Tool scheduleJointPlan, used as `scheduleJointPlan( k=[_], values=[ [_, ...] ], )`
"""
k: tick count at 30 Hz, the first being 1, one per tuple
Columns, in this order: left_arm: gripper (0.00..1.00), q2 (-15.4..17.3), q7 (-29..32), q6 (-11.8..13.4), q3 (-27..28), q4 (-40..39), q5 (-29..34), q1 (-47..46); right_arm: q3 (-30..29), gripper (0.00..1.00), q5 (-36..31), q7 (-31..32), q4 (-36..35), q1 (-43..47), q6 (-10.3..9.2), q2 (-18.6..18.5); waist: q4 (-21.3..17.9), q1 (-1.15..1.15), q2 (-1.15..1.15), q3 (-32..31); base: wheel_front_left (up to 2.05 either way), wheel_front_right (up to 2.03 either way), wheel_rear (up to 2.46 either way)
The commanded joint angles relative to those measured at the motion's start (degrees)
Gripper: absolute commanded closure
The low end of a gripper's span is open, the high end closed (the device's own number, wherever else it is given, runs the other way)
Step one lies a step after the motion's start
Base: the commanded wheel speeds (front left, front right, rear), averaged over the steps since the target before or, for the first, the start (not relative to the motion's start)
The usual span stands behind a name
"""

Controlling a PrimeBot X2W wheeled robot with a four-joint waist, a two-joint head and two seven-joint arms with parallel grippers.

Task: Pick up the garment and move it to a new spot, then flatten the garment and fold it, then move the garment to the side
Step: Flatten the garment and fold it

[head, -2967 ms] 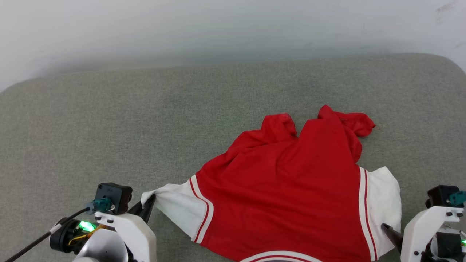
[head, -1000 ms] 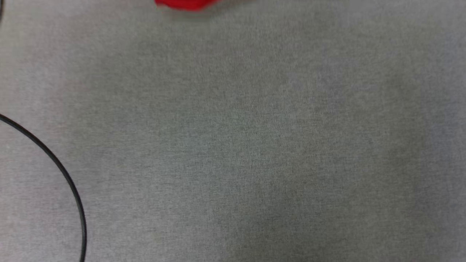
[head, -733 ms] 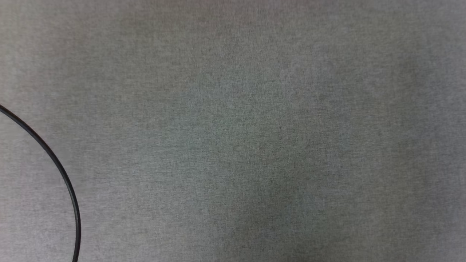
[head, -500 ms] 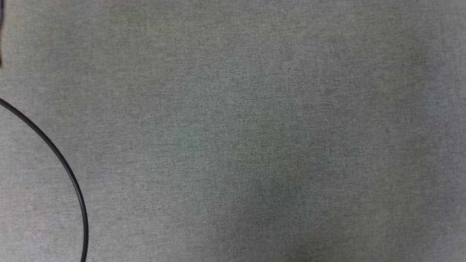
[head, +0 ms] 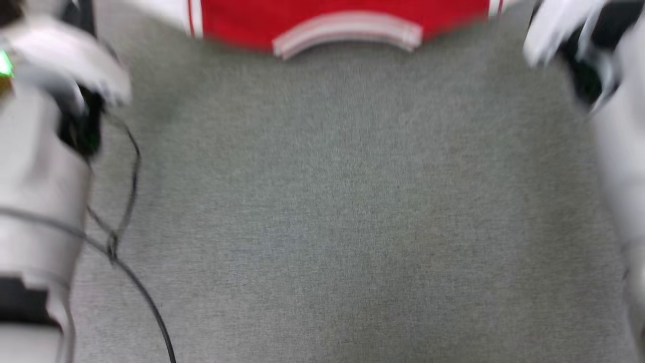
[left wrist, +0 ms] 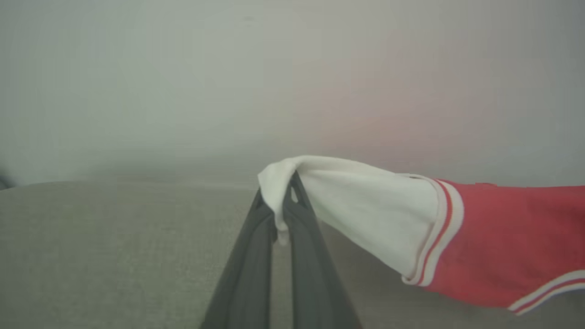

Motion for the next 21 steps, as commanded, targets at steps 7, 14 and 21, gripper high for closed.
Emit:
scheduleJointPlan(
  k=[7,14,21],
  values=[
    [1.00,0.9,-0.5,1.6,3.0,-9.1,2.1,22.0,3.9,1.00,5.0,-1.5,-2.9,18.7,-0.04,-1.6,-0.5,0.00,0.00,-12.5,0.00,0.00,0.00],
    [1.00,0.7,-0.5,5.7,6.2,-20.9,3.1,42.6,5.3,1.00,7.7,0.3,-8.7,35.0,-0.05,-4.2,-0.7,0.00,0.00,-20.9,0.00,0.00,0.00],
    [1.00,2.0,2.0,11.4,6.6,-35.3,2.4,60.8,2.1,1.00,7.8,3.8,-18.0,51.3,-0.07,-6.0,-0.5,0.00,0.00,-26.4,0.00,0.00,0.00]
  ],
)
